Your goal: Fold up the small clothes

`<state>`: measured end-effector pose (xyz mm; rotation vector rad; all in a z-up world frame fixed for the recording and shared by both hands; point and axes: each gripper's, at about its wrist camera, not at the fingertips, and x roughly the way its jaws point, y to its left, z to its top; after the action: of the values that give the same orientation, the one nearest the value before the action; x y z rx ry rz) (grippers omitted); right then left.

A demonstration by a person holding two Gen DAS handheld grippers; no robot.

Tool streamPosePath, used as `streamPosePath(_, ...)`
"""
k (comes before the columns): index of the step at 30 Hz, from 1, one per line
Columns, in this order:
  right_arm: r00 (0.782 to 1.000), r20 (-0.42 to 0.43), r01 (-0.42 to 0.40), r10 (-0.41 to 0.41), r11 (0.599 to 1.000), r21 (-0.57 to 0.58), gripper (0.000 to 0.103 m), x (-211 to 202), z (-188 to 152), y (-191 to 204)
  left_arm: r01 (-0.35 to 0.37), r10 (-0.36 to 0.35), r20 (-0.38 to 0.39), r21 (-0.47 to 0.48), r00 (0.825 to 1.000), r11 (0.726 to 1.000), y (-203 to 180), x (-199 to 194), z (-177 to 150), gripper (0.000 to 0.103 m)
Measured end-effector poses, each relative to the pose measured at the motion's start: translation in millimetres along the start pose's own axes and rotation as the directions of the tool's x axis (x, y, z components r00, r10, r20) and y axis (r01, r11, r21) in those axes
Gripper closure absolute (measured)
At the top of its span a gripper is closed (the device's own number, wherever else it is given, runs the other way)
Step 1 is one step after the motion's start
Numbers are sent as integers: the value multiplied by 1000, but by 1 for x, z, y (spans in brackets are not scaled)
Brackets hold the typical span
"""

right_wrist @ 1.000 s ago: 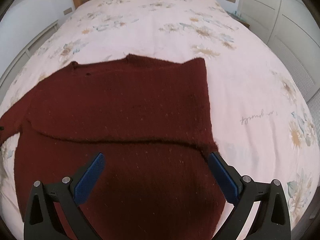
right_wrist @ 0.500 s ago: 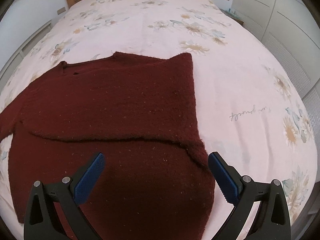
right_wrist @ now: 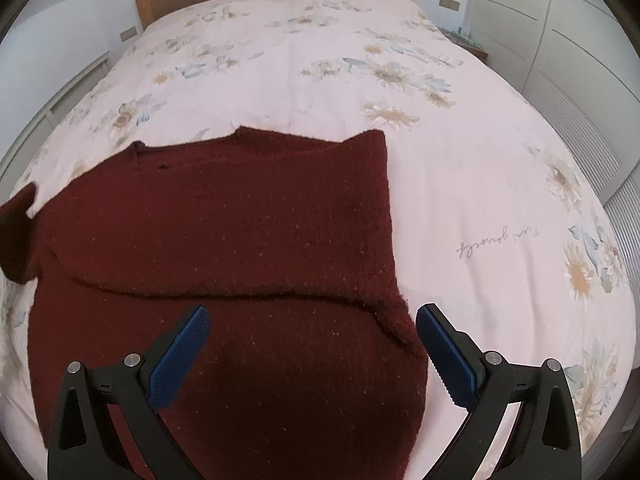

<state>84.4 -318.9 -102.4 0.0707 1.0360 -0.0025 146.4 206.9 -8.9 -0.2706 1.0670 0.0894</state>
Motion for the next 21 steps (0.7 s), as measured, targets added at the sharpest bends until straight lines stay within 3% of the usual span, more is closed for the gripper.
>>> streamPosePath(5,1000,31,-8,8,1000,4,0,-10,8,-2,84,-82,-21,111,996,990,-86,11,-4,92)
streamPosePath(12,998,60,12,-12,1000,-2,0,-22,23,-11,206,-197,-61,255,979,945,-194,32,-13,92)
streamPosePath(17,998,60,21,-22,1000,21,0,-22,26,-19,211,-198,-74,355,977,911,-249,54,-33,92)
streamPosePath(21,999,41,17,-18,999,27,0,-17,21,-22,160,-123,-116,405,986,900,-272,92,-61,92)
